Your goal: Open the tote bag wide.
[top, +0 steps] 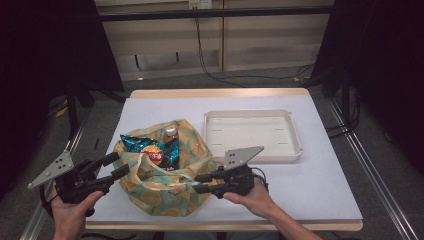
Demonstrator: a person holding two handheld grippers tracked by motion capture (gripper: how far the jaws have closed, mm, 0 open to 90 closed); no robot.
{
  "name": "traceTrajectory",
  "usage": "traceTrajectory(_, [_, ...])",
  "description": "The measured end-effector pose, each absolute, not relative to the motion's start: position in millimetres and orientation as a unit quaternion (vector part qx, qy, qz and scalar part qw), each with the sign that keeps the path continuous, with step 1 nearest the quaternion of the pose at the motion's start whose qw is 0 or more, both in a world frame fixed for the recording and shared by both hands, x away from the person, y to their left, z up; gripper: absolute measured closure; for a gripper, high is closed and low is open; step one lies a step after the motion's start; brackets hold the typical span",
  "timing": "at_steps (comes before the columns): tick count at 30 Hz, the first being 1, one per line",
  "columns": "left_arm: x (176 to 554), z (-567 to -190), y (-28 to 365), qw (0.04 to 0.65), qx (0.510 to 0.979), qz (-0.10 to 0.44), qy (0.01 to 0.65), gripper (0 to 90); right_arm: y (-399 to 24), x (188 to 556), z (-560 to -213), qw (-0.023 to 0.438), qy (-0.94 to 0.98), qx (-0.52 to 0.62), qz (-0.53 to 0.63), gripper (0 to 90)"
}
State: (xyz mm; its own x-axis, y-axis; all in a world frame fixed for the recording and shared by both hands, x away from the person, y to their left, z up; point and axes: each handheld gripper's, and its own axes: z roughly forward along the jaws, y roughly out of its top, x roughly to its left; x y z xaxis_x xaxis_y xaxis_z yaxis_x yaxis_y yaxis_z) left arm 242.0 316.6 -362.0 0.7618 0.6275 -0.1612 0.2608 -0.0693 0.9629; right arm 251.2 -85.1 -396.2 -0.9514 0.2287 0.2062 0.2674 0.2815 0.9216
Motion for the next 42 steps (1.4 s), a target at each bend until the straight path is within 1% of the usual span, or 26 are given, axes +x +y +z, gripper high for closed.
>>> traceTrajectory(3, [248,-360,313,0.619,0.713,0.129,0.303,36.5,-92,256,-389,0.003,-0.793,-0.162,-0.587,65.1])
traceTrajectory(4, [250,-360,309,0.614,0.713,0.134,0.311,35.6,-94,258,-388,-0.005,-0.794,-0.165,-0.585,65.1])
traceTrajectory(8, [261,-363,298,0.618,0.716,0.118,0.303,27.6,-95,269,-389,-0.019,-0.793,-0.184,-0.581,65.1])
traceTrajectory(9, [263,-364,295,0.613,0.723,0.118,0.297,26.4,-95,272,-390,-0.02,-0.791,-0.188,-0.582,65.1])
traceTrajectory(10, [265,-365,291,0.599,0.736,0.12,0.293,23.0,-95,276,-391,-0.018,-0.788,-0.193,-0.585,64.7])
traceTrajectory(11, [267,-367,287,0.583,0.746,0.128,0.297,22.9,-94,279,-392,-0.015,-0.786,-0.195,-0.587,64.2])
traceTrajectory(13, [268,-373,280,0.572,0.759,0.119,0.288,23.6,-90,284,-393,-0.014,-0.787,-0.195,-0.585,61.0])
traceTrajectory(14, [267,-375,278,0.565,0.765,0.117,0.286,27.5,-88,285,-394,-0.009,-0.788,-0.193,-0.584,58.3])
traceTrajectory(17, [259,-378,276,0.532,0.788,0.134,0.282,51.3,-78,286,-397,0.003,-0.794,-0.181,-0.58,52.5])
traceTrajectory(18, [256,-379,277,0.525,0.794,0.135,0.277,60.4,-74,286,-397,0.005,-0.798,-0.177,-0.576,50.7])
traceTrajectory(20, [253,-382,280,0.53,0.793,0.126,0.273,76.9,-67,287,-400,0.001,-0.806,-0.174,-0.566,48.5])
traceTrajectory(22, [252,-384,287,0.549,0.783,0.107,0.272,87.7,-62,289,-403,0.01,-0.81,-0.171,-0.561,44.7])
traceTrajectory(24, [248,-384,291,0.559,0.776,0.095,0.275,89.4,-59,291,-407,0.012,-0.813,-0.172,-0.557,40.7])
traceTrajectory(27, [238,-381,294,0.595,0.757,0.064,0.263,89.8,-56,294,-412,0.042,-0.811,-0.172,-0.557,35.9])
traceTrajectory(29, [228,-378,293,0.594,0.761,0.071,0.253,89.8,-54,293,-414,0.048,-0.817,-0.165,-0.55,33.7])
traceTrajectory(30, [225,-378,292,0.598,0.759,0.066,0.25,89.7,-52,293,-415,0.053,-0.818,-0.161,-0.55,33.9])
traceTrajectory(33, [220,-383,293,0.599,0.76,0.056,0.245,89.8,-47,290,-419,0.061,-0.826,-0.151,-0.539,37.8])
traceTrajectory(34, [219,-386,294,0.598,0.76,0.053,0.25,89.7,-45,290,-421,0.07,-0.828,-0.151,-0.536,39.8])
traceTrajectory(35, [218,-389,294,0.598,0.759,0.049,0.251,89.7,-44,290,-423,0.078,-0.83,-0.157,-0.529,45.0])
traceTrajectory(39, [215,-398,298,0.601,0.758,0.038,0.252,89.7,-42,288,-425,0.077,-0.833,-0.155,-0.525,72.5])
traceTrajectory(42, [211,-399,300,0.612,0.752,0.022,0.244,89.6,-51,287,-416,0.075,-0.82,-0.154,-0.546,87.2])
